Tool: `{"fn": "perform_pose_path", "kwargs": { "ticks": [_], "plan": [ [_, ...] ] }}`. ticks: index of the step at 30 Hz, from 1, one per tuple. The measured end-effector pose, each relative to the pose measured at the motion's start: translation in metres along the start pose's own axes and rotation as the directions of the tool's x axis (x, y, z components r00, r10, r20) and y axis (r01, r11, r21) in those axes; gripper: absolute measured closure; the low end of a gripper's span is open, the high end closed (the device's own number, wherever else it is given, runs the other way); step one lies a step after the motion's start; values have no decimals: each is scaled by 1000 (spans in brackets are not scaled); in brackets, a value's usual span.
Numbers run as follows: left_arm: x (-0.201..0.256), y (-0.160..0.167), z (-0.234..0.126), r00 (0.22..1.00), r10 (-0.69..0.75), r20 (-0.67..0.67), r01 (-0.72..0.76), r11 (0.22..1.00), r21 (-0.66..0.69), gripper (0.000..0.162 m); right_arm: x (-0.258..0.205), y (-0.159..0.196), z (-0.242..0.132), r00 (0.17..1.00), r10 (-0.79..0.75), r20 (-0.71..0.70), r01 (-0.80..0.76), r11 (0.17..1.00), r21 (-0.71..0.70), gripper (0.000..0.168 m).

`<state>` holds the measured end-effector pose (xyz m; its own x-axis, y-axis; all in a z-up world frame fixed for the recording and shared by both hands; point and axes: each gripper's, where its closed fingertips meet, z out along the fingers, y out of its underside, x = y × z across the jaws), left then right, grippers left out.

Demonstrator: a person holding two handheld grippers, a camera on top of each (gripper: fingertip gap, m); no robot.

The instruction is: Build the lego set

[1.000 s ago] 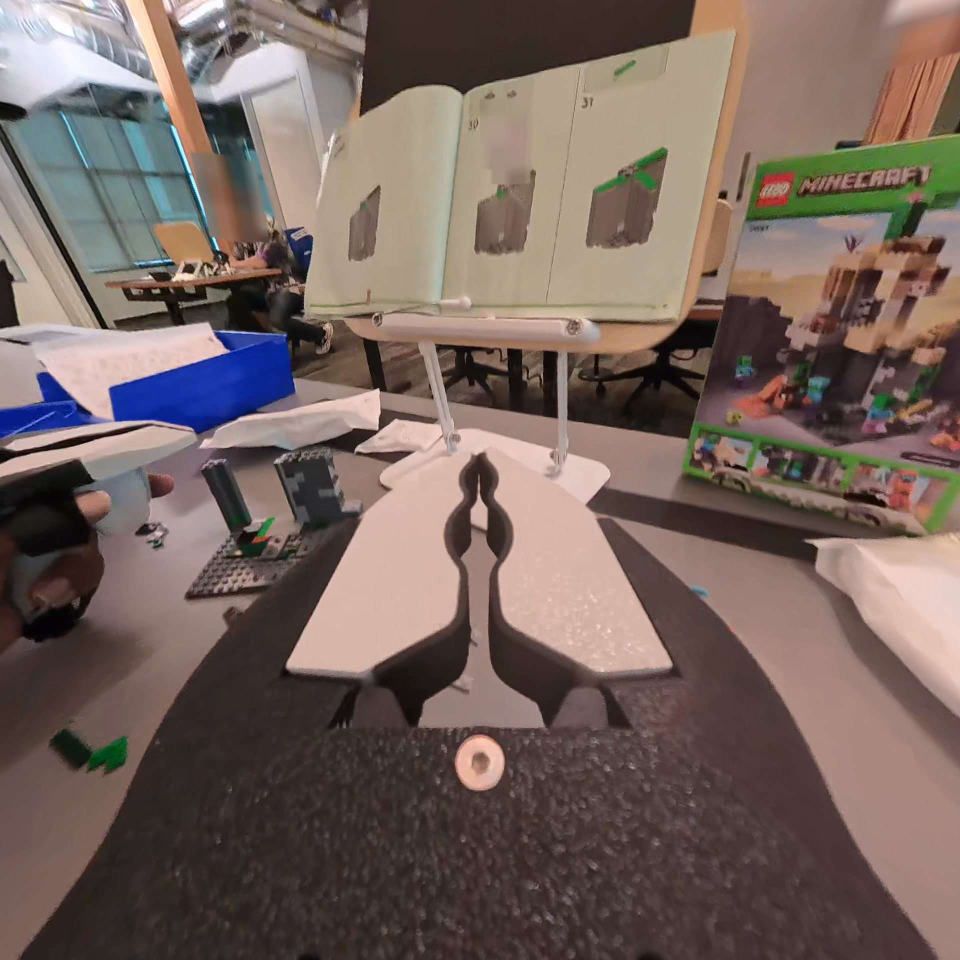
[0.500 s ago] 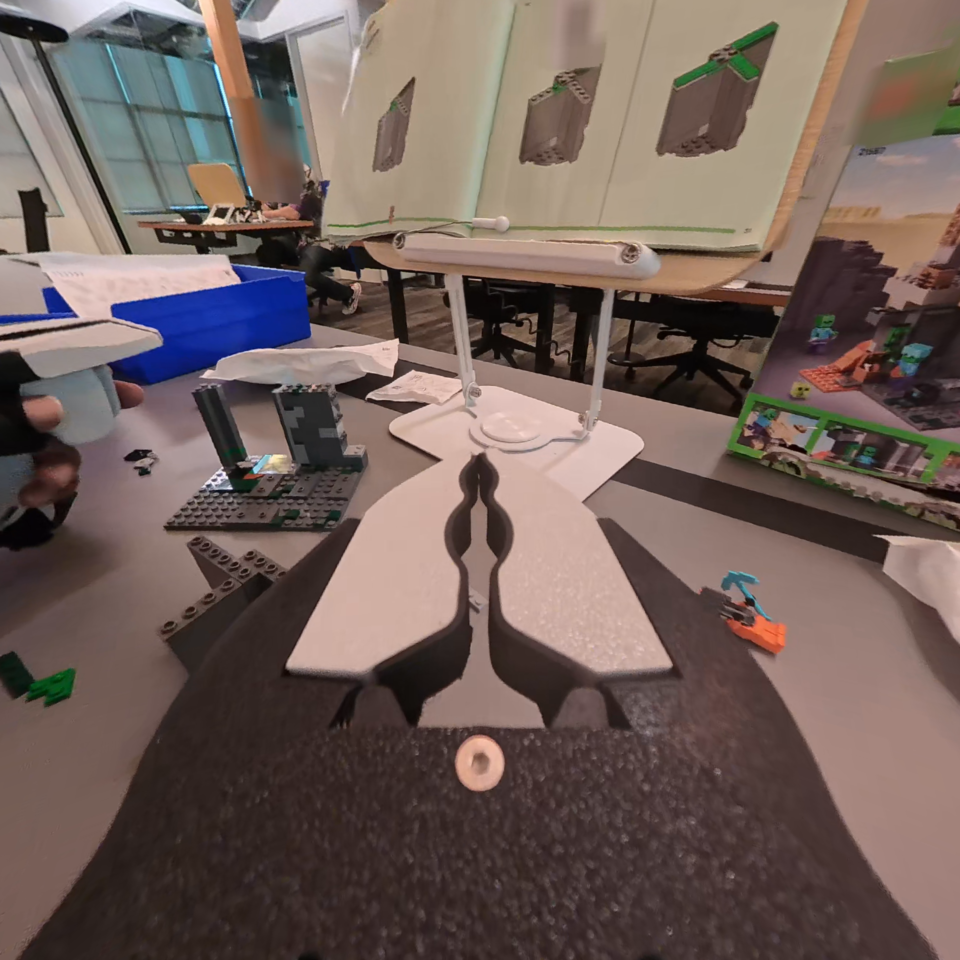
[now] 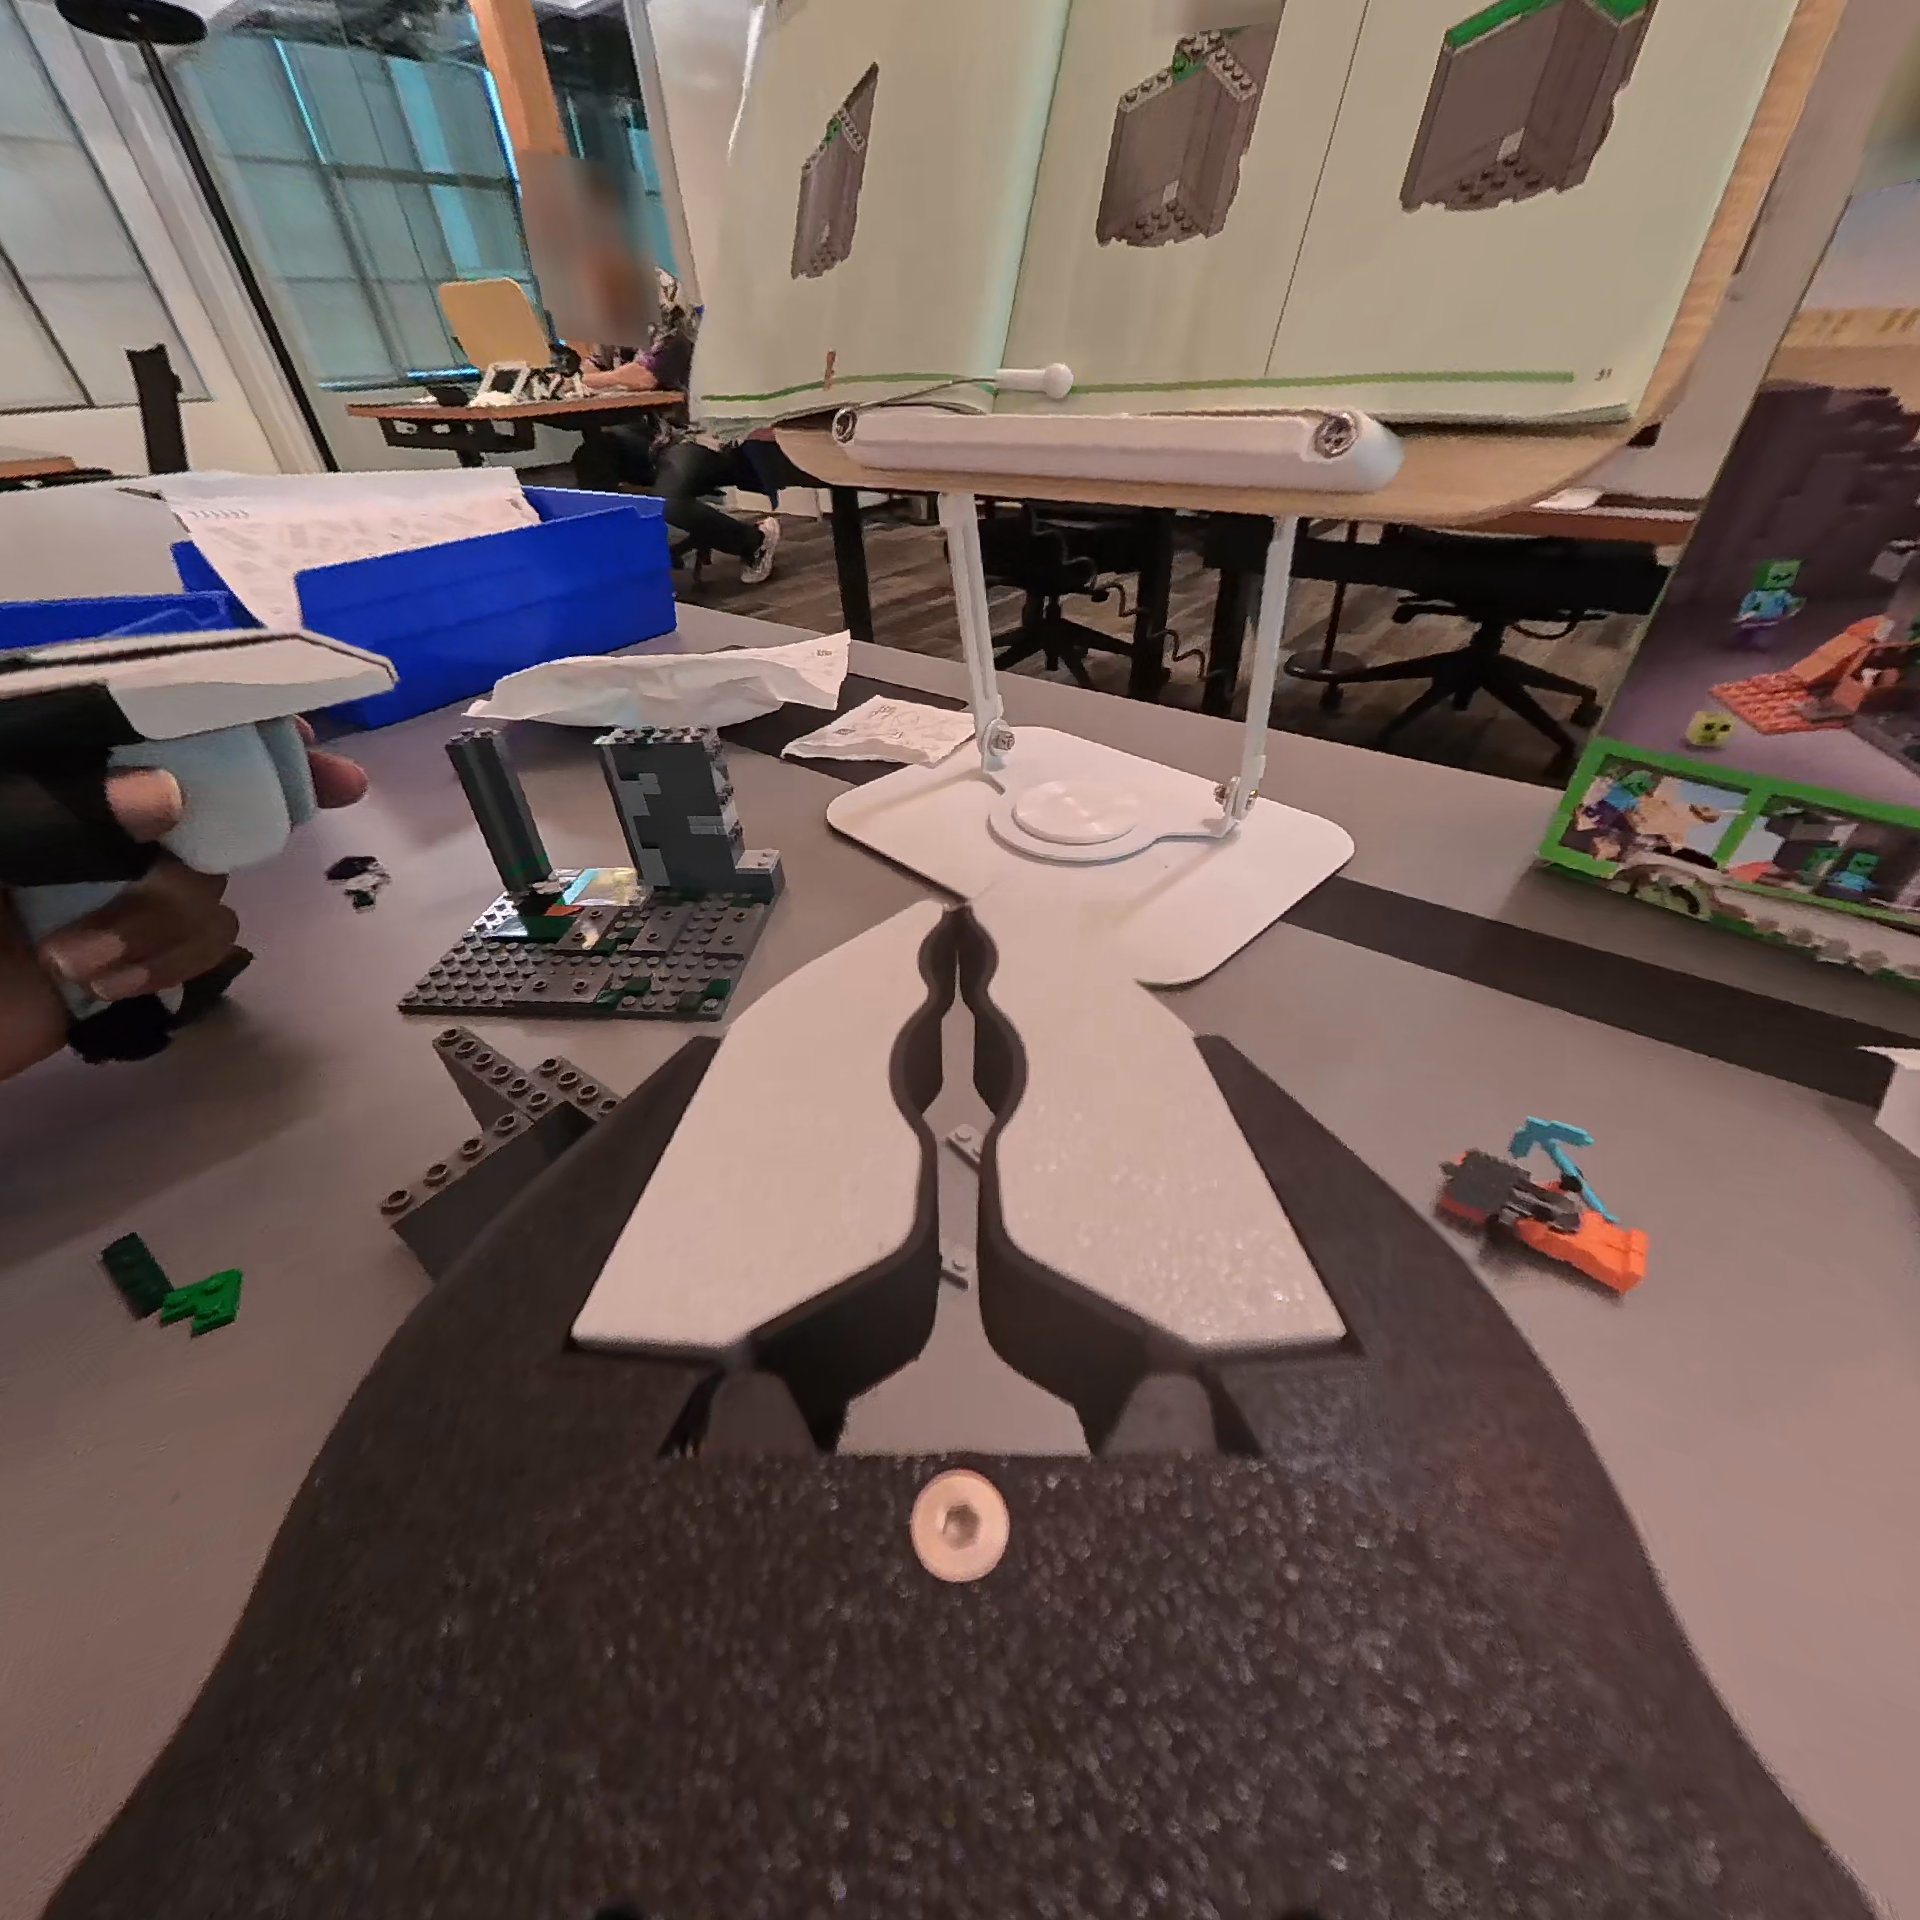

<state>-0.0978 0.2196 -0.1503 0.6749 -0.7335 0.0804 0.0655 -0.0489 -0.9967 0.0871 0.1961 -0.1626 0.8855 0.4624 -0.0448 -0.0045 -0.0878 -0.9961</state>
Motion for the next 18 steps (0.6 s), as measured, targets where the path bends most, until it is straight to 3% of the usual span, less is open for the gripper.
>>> {"fn": "perform_pose_path", "kwargs": {
  "ticks": [6, 8, 11, 18],
  "plan": [
    [21, 7, 6, 992, 26, -121, -29, 999, -31, 157, -39, 13, 3, 964, -20, 264, 38, 997, -62, 164],
    [37, 12, 7, 974, 15, -227, -31, 997, -66, 154, -59, 24, -1, 920, -32, 390, 88, 988, -125, 157],
    [56, 26, 5, 928, -29, -372, -30, 988, -152, 149, -64, 42, -2, 897, -75, 435, 174, 966, -193, 140],
    [75, 76, 11, 889, 33, -458, -203, 923, -328, 133, -69, 79, 8, 867, -130, 482, 296, 911, -287, 141]
  ]
}}
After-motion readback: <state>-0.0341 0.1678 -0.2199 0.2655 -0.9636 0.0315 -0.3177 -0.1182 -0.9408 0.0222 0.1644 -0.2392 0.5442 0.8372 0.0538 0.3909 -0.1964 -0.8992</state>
